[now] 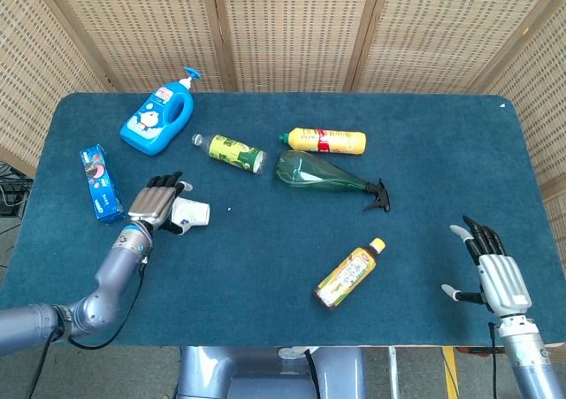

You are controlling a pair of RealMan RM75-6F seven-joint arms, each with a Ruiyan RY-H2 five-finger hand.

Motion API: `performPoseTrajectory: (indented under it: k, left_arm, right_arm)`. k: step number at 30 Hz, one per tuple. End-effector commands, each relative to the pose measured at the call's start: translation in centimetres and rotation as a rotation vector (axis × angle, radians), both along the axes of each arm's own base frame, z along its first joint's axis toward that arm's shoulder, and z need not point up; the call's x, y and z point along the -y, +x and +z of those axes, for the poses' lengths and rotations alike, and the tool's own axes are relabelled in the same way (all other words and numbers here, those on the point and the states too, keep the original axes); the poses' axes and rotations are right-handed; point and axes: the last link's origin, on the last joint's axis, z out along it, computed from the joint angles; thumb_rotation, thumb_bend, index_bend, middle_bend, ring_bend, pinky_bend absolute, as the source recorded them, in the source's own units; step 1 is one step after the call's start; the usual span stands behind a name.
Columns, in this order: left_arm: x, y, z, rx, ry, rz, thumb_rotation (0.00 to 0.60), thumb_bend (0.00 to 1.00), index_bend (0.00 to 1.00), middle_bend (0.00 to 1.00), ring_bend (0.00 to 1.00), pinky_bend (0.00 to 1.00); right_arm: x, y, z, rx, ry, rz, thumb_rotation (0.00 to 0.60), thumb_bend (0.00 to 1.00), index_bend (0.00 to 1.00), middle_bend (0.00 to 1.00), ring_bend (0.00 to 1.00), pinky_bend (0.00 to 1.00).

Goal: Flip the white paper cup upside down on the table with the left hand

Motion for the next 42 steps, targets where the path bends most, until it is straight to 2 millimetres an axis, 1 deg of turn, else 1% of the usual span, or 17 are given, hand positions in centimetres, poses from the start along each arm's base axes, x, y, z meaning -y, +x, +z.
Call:
performPoseTrajectory:
  k: [1,8,14,21,31,42]
  left_arm:
    - [-0.1,1.0,-0.5,-0.055,-0.037,-0.001,0.514,0.28,0.23,0.00,0.00,0.00]
    - [-0.3,1.8,-1.7,-0.094,-0.065,-0.005,0.514,0.28,0.24,0.00,0.00,0.00]
    - [-0.3,2.1,-2.7,-0.129,-0.094,-0.014,0.514,0.29,0.24,0.00,0.00,0.00]
    - [-0.2,2.0,-3.1,-0.176,-0.105,-0.022,0.514,0.29,0.26,0.00,0.00,0.00]
    - [-0.2,1.8,-3.6,-0.220,-0.094,-0.044,0.519,0.28,0.24,0.00,0.00,0.00]
    - [-0.1,1.1,-3.5,-0.277,-0.082,-0.056,0.515,0.28,0.23,0.00,0.00,0.00]
  right_arm:
    - [0.1,-0.1,0.0,0.001,-0.002,-0.003,0.600,0.10,0.00,0.00,0.00,0.00]
    - [0.2,-0.4,0.1,0.009,0.001,-0.014,0.600,0.10,0.00,0.00,0.00,0.00]
    - [0.4,-0.7,0.1,0.010,0.000,-0.023,0.600,0.10,0.00,0.00,0.00,0.00]
    - [0.4,-0.7,0.2,0.018,-0.003,-0.024,0.600,0.10,0.00,0.00,0.00,0.00]
    - [0.4,-0.6,0.3,0.028,-0.011,-0.016,0.600,0.10,0.00,0.00,0.00,0.00]
    - [0.3,-0.6,0.3,0.027,-0.014,-0.013,0.600,0.10,0.00,0.00,0.00,0.00]
